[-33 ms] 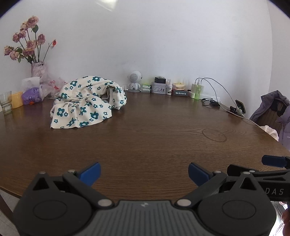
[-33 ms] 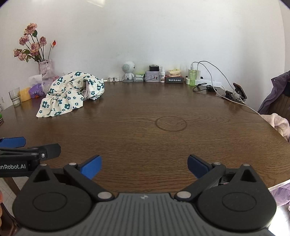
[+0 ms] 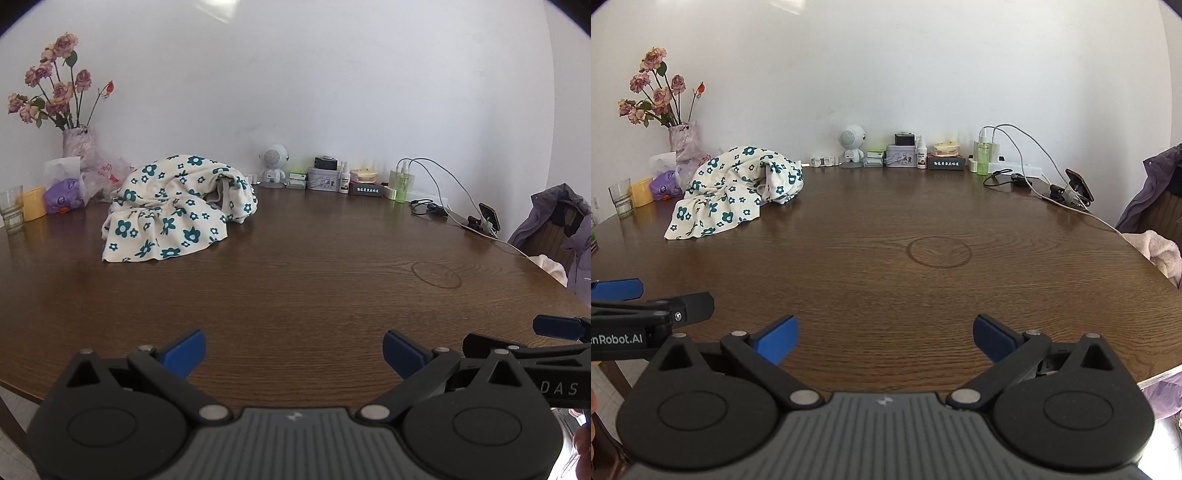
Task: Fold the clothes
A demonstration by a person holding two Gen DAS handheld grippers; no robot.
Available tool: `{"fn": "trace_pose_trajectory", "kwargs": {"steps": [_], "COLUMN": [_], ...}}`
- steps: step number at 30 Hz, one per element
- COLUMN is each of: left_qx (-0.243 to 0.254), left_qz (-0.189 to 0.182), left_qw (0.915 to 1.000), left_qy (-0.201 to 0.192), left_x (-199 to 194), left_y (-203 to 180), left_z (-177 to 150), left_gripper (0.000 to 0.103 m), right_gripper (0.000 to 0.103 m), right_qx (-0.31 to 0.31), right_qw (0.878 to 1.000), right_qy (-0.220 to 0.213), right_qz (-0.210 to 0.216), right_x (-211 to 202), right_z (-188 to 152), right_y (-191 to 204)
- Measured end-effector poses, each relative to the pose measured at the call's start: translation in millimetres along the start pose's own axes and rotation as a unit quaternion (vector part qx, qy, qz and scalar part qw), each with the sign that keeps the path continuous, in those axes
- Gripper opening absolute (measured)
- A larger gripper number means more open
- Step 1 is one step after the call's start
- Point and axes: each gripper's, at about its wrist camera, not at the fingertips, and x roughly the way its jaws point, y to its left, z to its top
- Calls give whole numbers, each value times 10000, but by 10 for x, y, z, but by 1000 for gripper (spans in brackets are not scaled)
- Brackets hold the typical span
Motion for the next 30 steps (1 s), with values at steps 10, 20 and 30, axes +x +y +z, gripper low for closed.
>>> {"fn": "trace_pose_trajectory", "kwargs": {"steps": [10,20,30], "left_qx": [2,-16,-50], "left_qz": [52,21,56], "left_qw": [10000,10000,10000], "left_qy": [43,7,11], "left_x": [49,49,42], "left_y": [-41,-19,-15], "left_z": [-11,-35,-31], "left_gripper": [103,103,103], "right_gripper": [103,103,103], "right_qx": [70,-1,-30], "right_qw": [10000,10000,10000], "right_qy": [-22,-42,-54], "right_qz": [-30,-71,-58], "right_x": [15,33,10], "right_z": [-8,-26,-7], "right_y": [-28,20,36]}}
